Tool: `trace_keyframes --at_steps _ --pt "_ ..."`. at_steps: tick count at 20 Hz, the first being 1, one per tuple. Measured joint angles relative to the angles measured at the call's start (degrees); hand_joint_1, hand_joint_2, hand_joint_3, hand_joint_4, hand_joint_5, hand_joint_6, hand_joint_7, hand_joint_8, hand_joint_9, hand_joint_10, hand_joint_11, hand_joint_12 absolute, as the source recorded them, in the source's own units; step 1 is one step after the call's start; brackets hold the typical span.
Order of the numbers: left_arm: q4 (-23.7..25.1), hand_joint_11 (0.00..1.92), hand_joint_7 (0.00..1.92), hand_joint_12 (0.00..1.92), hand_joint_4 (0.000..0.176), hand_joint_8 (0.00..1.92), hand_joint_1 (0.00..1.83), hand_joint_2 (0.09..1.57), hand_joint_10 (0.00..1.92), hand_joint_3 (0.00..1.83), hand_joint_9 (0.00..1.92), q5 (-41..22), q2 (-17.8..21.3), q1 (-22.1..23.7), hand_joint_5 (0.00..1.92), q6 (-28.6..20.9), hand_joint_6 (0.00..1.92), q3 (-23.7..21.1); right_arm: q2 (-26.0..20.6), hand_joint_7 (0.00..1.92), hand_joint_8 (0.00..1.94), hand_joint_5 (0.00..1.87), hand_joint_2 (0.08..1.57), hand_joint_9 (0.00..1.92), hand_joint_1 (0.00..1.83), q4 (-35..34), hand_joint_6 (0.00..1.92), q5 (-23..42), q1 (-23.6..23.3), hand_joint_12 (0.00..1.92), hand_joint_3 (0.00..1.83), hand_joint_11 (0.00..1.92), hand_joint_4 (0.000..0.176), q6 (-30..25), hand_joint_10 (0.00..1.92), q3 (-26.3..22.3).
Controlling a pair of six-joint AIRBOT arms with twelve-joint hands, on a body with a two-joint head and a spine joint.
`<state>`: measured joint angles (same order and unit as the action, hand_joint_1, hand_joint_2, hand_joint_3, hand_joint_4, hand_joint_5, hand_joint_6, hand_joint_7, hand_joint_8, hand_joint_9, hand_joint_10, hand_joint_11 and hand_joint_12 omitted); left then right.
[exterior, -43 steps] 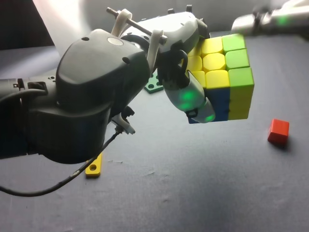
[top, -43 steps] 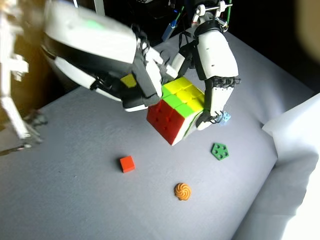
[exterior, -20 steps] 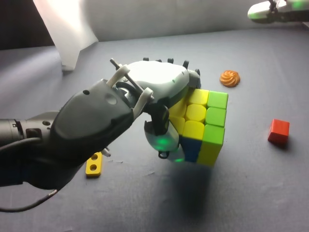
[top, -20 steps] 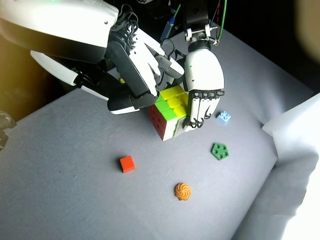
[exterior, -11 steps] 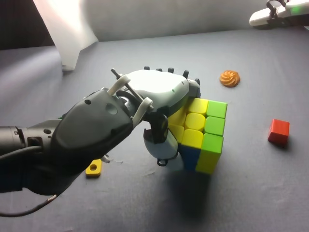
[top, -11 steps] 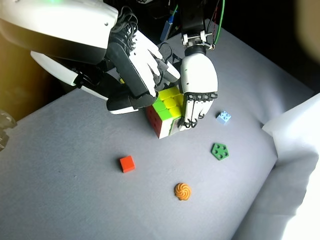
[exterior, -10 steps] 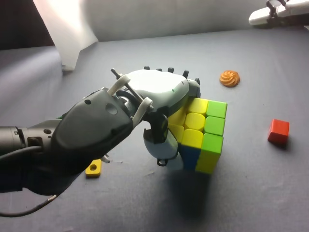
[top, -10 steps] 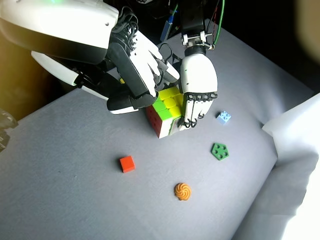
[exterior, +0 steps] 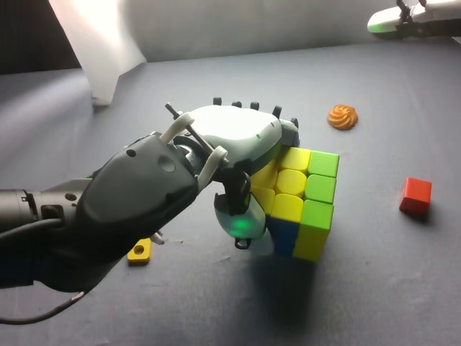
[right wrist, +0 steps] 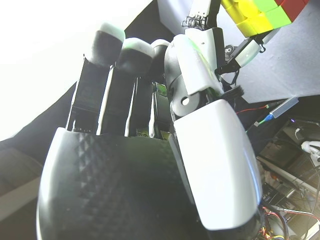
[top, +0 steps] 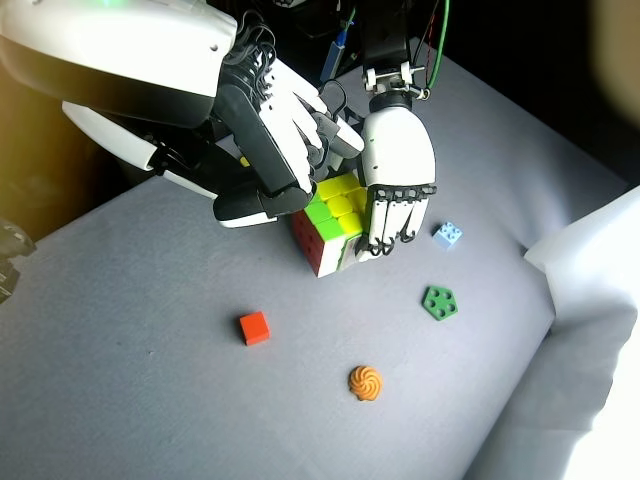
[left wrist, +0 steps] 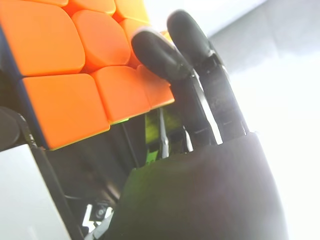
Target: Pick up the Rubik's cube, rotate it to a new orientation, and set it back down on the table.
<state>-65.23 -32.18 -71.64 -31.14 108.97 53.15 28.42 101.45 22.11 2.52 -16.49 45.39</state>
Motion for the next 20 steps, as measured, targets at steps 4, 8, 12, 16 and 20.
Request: trace_keyframes --at_steps 4,8,12,16,20 --pt "-0.02 0.11 0.63 1.27 0.000 0.00 0.77 1.14 0.14 0.00 0.58 -0.04 0.00 -0.20 0.60 -0.35 0.00 0.00 0.00 0.63 1.62 0.25 1.30 0.86 1.30 0.02 0.00 0.02 0.00 1.92 0.00 0.83 0.003 0.00 1.92 0.00" --pt "0.22 0.00 0.46 1.17 0.000 0.00 0.46 1.14 0.02 0.00 0.45 -0.39 0.02 -0.33 0.42 -0.39 0.00 -0.07 0.00 0.64 1.62 0.24 1.30 0.86 1.30 0.00 0.01 0.09 0.00 1.92 0.00 0.88 0.080 0.00 1.92 0.00" --pt "0.11 0.00 0.36 0.96 0.000 0.00 0.39 1.02 0.00 0.00 0.35 -0.35 0.02 -0.46 0.32 -0.48 0.00 -0.24 0.00 0.61 1.67 0.17 1.32 0.84 1.29 0.09 0.00 0.11 0.00 1.92 0.01 0.85 0.126 0.00 1.92 0.00" --pt "0.11 0.00 0.19 0.76 0.000 0.00 0.30 0.96 0.00 0.00 0.24 -0.26 0.09 -0.39 0.14 -0.63 0.00 -0.42 0.00 0.61 1.66 0.13 1.31 0.85 1.29 0.11 0.00 0.11 0.00 1.92 0.00 0.85 0.144 0.00 1.92 0.00" --pt "0.04 0.00 0.12 0.63 0.000 0.00 0.26 0.93 0.00 0.00 0.16 0.02 0.20 0.15 0.08 -0.63 0.00 -0.48 0.00 0.61 1.66 0.11 1.31 0.84 1.29 0.11 0.00 0.13 0.00 1.92 0.00 0.84 0.143 0.00 1.92 0.00"
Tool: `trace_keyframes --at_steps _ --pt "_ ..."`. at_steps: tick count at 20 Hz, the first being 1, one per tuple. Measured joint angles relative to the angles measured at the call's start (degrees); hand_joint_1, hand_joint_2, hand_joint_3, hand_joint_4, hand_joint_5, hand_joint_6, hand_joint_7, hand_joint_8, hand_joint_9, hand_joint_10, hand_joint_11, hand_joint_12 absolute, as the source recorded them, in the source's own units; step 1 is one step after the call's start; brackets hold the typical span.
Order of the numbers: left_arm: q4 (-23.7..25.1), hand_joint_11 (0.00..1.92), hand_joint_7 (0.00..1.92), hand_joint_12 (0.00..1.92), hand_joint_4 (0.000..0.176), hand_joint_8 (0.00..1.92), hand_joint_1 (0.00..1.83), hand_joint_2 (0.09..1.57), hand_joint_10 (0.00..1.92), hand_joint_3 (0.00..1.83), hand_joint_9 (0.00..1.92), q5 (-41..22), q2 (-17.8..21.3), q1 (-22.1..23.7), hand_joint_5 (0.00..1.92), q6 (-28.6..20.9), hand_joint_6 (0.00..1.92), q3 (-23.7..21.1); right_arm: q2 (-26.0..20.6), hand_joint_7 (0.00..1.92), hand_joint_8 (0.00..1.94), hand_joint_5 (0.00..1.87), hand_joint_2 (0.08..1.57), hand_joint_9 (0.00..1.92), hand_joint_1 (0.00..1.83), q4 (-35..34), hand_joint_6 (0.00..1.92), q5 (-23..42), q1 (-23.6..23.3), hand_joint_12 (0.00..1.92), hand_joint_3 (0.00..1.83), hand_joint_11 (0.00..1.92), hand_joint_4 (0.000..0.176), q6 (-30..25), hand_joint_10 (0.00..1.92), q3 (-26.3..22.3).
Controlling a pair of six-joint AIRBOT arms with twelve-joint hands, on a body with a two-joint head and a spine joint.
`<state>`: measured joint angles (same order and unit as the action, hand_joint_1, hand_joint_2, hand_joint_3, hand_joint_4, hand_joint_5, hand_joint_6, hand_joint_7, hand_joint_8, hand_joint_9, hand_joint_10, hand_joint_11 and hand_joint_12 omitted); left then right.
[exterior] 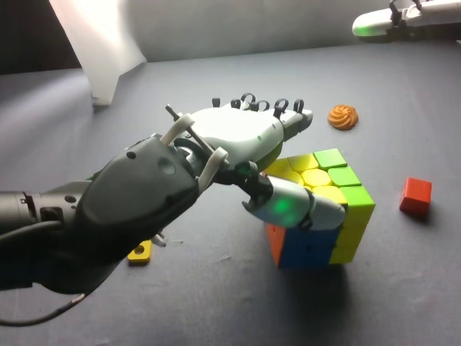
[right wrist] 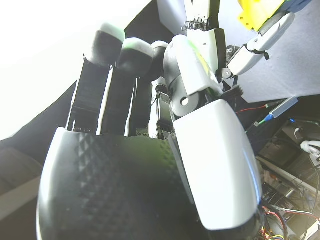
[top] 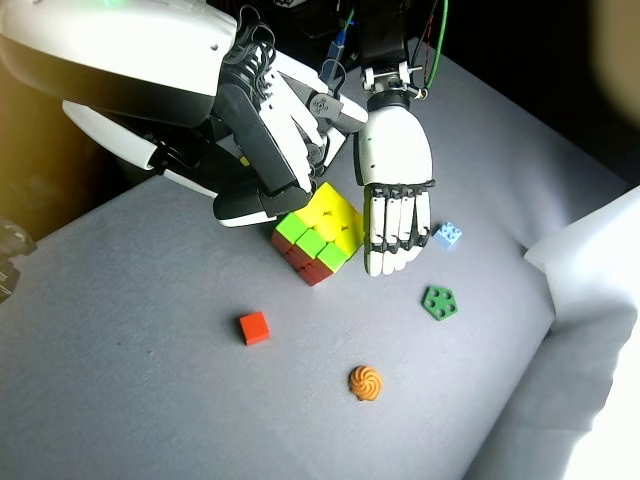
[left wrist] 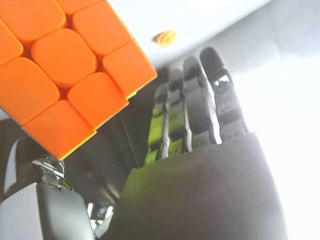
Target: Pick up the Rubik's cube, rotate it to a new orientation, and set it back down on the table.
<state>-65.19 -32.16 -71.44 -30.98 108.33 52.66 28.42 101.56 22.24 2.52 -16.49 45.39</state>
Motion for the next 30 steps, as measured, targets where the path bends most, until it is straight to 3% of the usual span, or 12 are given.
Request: trace_keyframes --at_steps 2,4,5,7,10,15,16,18,20,22,27,30 --pt "0.07 0.00 0.03 0.47 0.000 0.00 0.28 0.91 0.00 0.00 0.08 -0.28 0.39 0.90 0.05 0.04 0.00 0.00 0.00 0.61 1.66 0.12 1.31 0.85 1.29 0.00 0.01 0.00 0.00 1.92 0.00 0.85 0.145 0.00 1.92 0.00" --pt "-0.02 0.00 0.06 0.45 0.000 0.01 0.30 0.88 0.01 0.00 0.09 -0.39 0.59 1.49 0.04 0.04 0.00 0.00 0.00 0.60 1.67 0.09 1.32 0.84 1.29 0.02 0.00 -0.02 0.00 1.92 0.00 0.83 0.148 0.00 1.92 0.00" --pt "-0.07 0.00 0.02 0.33 0.000 0.01 0.28 0.88 0.01 0.00 0.05 -0.37 0.76 1.95 0.02 0.00 0.00 0.00 0.00 0.60 1.67 0.09 1.32 0.84 1.29 0.00 0.00 0.00 0.00 1.92 0.00 0.83 0.147 0.00 1.92 0.00" --pt "0.02 0.00 0.11 0.54 0.000 0.02 0.28 0.88 0.03 0.00 0.14 -0.22 1.16 2.51 0.06 0.07 0.01 0.00 0.00 0.60 1.68 0.10 1.32 0.82 1.29 0.02 0.00 0.00 0.00 1.92 0.00 0.82 0.142 0.00 1.92 0.00" --pt "-0.20 0.00 0.16 0.67 0.000 0.02 0.27 0.91 0.04 0.00 0.19 0.48 2.38 3.91 0.08 0.42 0.01 -0.35 0.00 0.60 1.68 0.11 1.32 0.83 1.29 -0.15 0.00 0.55 0.66 1.92 0.00 0.81 0.147 0.04 1.92 0.00" --pt "-2.29 0.00 0.13 0.63 0.000 0.01 0.27 0.96 0.01 0.01 0.16 1.64 6.05 6.19 0.09 3.06 0.00 -2.84 0.17 0.61 1.66 0.08 1.32 0.84 1.29 0.09 0.00 3.61 4.57 1.92 0.00 0.82 0.142 0.07 1.92 -0.26" --pt "-3.21 0.00 0.17 0.72 0.000 0.02 0.26 0.97 0.02 0.00 0.20 1.73 7.06 6.62 0.11 3.74 0.01 -3.50 0.17 0.61 1.66 0.09 1.32 0.84 1.29 0.26 0.00 4.15 5.35 1.92 0.00 0.82 0.138 0.07 1.92 -0.31" --pt "-3.69 0.00 0.17 0.69 0.000 0.01 0.26 0.96 0.01 0.00 0.19 1.57 9.42 7.43 0.11 4.87 0.00 -4.79 0.17 0.62 1.65 0.10 1.31 0.85 1.29 0.55 0.01 4.76 6.54 1.92 0.00 0.81 0.140 0.57 1.92 -0.90" --pt "-4.39 0.00 0.21 0.87 0.000 0.02 0.24 0.93 0.03 0.00 0.25 1.25 11.63 8.02 0.12 5.68 0.00 -6.25 0.20 0.61 1.65 0.10 1.32 0.85 1.29 0.44 0.00 5.11 6.67 1.92 0.00 0.81 0.135 1.64 1.92 -1.44" --pt "-4.87 0.00 0.21 0.72 0.000 0.02 0.24 0.94 0.02 0.00 0.23 1.79 13.35 8.66 0.12 5.92 0.01 -7.43 0.24 0.61 1.65 0.11 1.32 0.84 1.29 0.26 0.00 4.90 6.64 1.92 0.00 0.79 0.127 1.66 1.92 -1.51" --pt "-3.91 0.00 0.13 0.58 0.000 0.00 0.23 0.92 0.00 0.00 0.15 3.65 16.31 10.19 0.10 6.21 0.01 -9.57 -0.15 0.62 1.64 0.13 1.31 0.84 1.30 0.28 0.00 3.69 6.64 1.92 0.00 0.83 0.129 1.11 1.92 -2.99" --pt "-3.04 0.00 0.16 0.65 0.000 0.01 0.24 0.91 0.01 0.00 0.18 5.49 17.94 10.99 0.12 6.23 0.01 -10.05 -1.25 0.62 1.65 0.14 1.31 0.86 1.29 0.24 0.01 4.17 6.58 1.92 0.00 0.83 0.121 0.11 1.92 -4.66"
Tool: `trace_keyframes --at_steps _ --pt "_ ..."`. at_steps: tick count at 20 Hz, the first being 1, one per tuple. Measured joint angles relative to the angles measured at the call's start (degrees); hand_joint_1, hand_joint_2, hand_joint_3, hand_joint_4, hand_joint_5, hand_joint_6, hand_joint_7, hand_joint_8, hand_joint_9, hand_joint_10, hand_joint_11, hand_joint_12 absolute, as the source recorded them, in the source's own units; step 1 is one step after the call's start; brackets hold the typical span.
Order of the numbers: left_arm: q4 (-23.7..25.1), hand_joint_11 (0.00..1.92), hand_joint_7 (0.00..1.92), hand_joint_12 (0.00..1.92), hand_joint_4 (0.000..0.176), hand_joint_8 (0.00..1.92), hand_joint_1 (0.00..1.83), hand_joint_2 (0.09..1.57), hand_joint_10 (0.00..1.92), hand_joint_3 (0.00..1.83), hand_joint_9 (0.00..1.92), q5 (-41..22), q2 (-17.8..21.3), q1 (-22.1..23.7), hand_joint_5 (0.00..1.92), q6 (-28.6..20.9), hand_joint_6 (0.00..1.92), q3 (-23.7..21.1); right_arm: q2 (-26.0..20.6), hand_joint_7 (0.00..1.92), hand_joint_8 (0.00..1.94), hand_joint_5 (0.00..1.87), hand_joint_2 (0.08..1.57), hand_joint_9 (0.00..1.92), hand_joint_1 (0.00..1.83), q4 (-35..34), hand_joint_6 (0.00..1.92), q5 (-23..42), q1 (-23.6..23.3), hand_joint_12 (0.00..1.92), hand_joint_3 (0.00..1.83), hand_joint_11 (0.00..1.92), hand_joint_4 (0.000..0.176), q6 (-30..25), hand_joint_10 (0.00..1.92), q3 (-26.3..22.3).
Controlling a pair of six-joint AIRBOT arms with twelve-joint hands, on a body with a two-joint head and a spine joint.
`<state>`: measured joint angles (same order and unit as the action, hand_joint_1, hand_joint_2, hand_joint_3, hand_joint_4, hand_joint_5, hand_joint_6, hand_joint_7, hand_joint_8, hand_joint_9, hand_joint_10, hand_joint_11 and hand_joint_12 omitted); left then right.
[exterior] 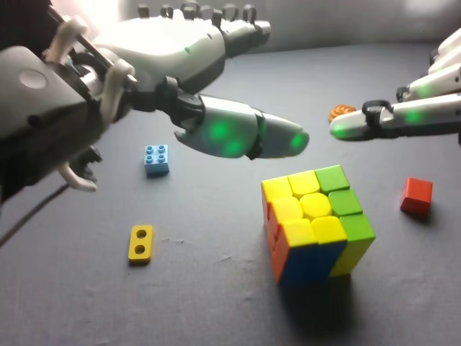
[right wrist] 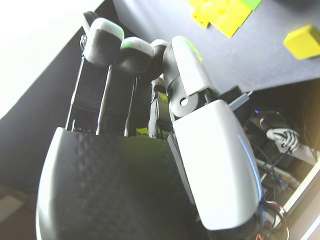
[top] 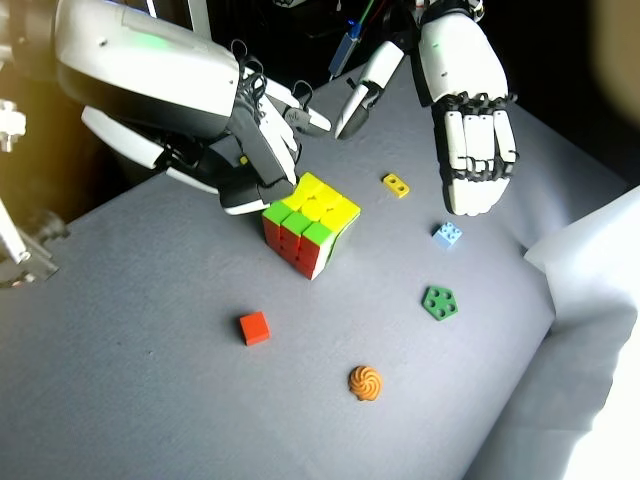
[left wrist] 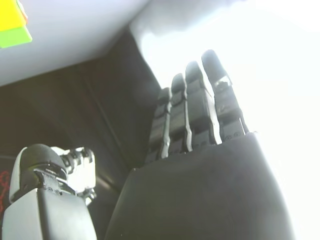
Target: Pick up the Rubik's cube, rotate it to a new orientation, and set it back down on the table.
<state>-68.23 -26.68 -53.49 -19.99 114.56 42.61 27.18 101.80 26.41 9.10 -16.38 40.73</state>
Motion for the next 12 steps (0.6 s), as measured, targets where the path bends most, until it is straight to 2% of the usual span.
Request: trace_keyframes --at_steps 1,2,5,7,8,11,12 --pt "0.13 0.00 0.15 0.63 0.000 0.00 0.22 0.92 0.00 0.00 0.16 0.20 0.22 0.20 0.12 0.02 0.00 -0.07 -0.24 0.61 1.65 0.14 1.31 0.86 1.29 0.02 0.01 0.17 -0.22 1.92 0.00 0.83 0.120 -0.07 1.92 -0.13" --pt "0.13 0.00 0.15 0.59 0.000 0.00 0.21 0.93 0.00 0.00 0.15 0.57 0.20 0.33 0.12 0.02 0.00 -0.04 -0.59 0.63 1.63 0.14 1.31 0.85 1.30 0.37 0.01 0.28 -1.11 1.92 0.00 0.82 0.130 -0.15 1.92 -0.22" --pt "0.35 0.00 0.15 0.59 0.000 0.00 0.22 0.93 0.01 0.00 0.16 1.97 0.07 0.35 0.11 0.00 0.00 -0.26 -1.11 0.61 1.65 0.13 1.32 0.83 1.29 -0.52 0.00 -0.33 -2.91 1.92 0.00 0.79 0.128 -0.59 1.92 -0.22" --pt "0.33 0.00 0.13 0.63 0.000 0.00 0.22 0.91 0.00 0.00 0.15 2.21 -0.11 0.35 0.09 0.02 0.00 -0.31 -1.16 0.61 1.65 0.13 1.31 0.83 1.29 0.37 0.00 -0.24 -2.89 1.92 0.00 0.80 0.127 -0.79 1.92 -0.22" --pt "0.31 0.00 0.17 0.72 0.000 0.01 0.19 0.93 0.01 0.00 0.18 2.08 -0.35 0.35 0.13 0.02 0.01 -0.28 -1.16 0.62 1.64 0.14 1.31 0.85 1.29 0.28 0.00 -0.24 -2.89 1.92 0.00 0.80 0.129 -0.79 1.92 -0.22" --pt "0.31 0.00 0.17 0.71 0.000 0.01 0.19 0.94 0.01 0.00 0.18 2.21 -0.63 0.35 0.13 0.02 0.01 -0.55 -1.16 0.61 1.66 0.13 1.32 0.84 1.29 0.07 0.00 -0.20 -2.89 1.92 0.00 0.76 0.127 -0.79 1.92 -0.42" --pt "0.26 0.00 0.18 0.81 0.000 0.01 0.22 0.93 0.02 0.00 0.21 2.25 -0.61 0.35 0.14 0.02 0.01 -0.55 -1.16 0.61 1.66 0.13 1.32 0.84 1.29 0.02 0.00 -0.24 -2.89 1.92 0.00 0.77 0.129 -0.79 1.92 -0.59"
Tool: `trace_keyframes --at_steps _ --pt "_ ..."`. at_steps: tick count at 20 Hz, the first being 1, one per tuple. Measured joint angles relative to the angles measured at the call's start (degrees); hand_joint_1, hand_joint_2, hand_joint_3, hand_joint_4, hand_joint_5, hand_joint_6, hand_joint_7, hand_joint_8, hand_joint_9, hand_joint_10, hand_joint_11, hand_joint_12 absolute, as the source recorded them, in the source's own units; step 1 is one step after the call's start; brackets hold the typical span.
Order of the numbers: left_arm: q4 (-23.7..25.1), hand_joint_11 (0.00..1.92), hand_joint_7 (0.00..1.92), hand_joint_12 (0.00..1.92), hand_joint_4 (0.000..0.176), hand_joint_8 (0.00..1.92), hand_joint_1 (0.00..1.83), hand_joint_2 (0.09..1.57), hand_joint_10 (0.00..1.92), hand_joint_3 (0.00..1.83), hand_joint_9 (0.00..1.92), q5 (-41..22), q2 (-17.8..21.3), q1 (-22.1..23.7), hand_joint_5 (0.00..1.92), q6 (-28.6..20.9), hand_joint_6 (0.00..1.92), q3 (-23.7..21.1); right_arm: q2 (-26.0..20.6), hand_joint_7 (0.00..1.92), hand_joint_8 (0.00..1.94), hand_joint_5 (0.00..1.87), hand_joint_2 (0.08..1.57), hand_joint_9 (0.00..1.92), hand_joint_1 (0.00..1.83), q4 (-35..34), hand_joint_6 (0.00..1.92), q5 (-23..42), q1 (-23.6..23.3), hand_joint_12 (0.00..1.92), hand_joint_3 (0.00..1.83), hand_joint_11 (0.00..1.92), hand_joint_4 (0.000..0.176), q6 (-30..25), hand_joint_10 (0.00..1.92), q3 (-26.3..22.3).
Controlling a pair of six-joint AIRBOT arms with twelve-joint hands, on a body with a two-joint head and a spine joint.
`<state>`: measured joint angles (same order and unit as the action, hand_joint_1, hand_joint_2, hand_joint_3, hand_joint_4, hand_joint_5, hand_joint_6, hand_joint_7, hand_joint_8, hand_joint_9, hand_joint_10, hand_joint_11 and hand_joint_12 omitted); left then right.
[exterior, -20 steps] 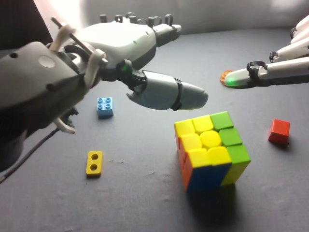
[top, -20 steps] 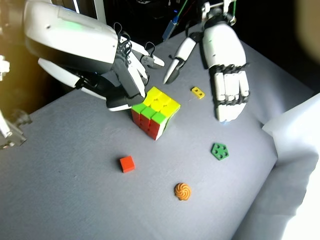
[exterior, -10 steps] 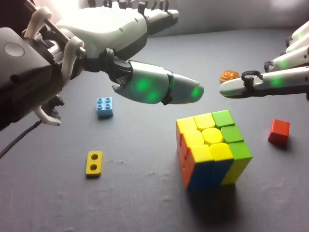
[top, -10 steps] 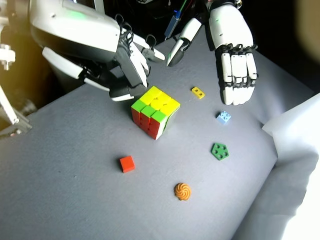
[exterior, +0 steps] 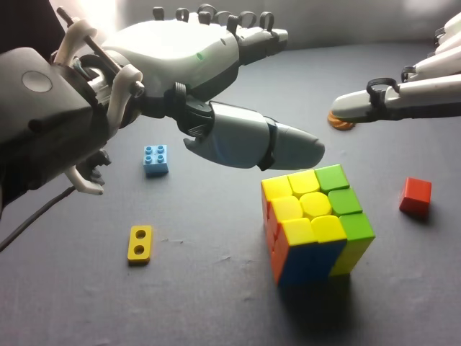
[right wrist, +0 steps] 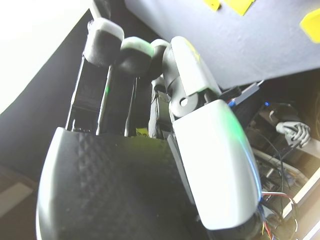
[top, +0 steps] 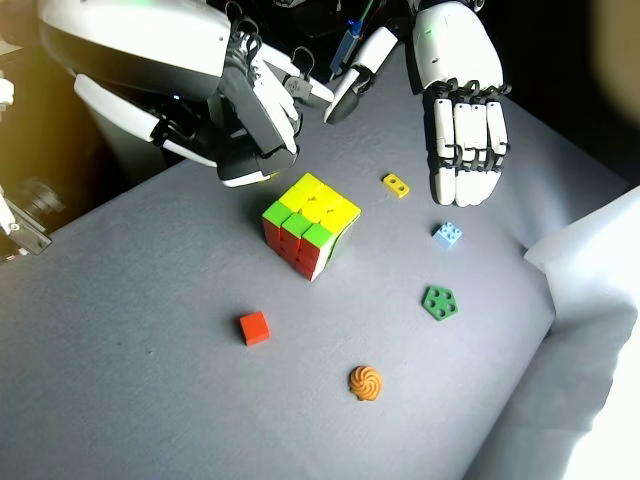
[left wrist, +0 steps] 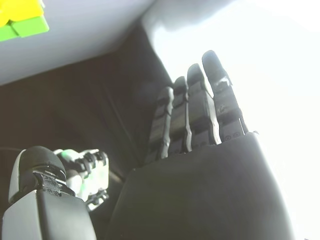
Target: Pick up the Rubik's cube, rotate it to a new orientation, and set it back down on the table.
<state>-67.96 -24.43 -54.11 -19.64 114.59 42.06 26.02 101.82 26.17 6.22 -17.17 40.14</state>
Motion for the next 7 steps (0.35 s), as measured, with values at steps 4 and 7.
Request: trace_keyframes --at_steps 4,7 --pt "-0.22 0.00 0.21 0.74 0.000 0.01 0.20 0.95 0.01 0.00 0.22 -0.04 0.00 0.00 0.15 0.00 0.00 0.00 0.00 0.64 1.61 0.15 1.30 0.82 1.30 -0.02 0.01 0.13 0.00 1.92 0.00 0.76 0.131 0.00 1.92 -0.22" --pt "-0.33 0.00 0.22 0.78 0.000 0.01 0.20 0.96 0.01 0.00 0.24 -0.04 0.00 0.02 0.15 0.00 0.00 -0.07 0.00 0.62 1.64 0.15 1.31 0.84 1.29 0.02 0.00 0.09 0.00 1.92 0.00 0.77 0.110 0.00 1.92 -0.22"
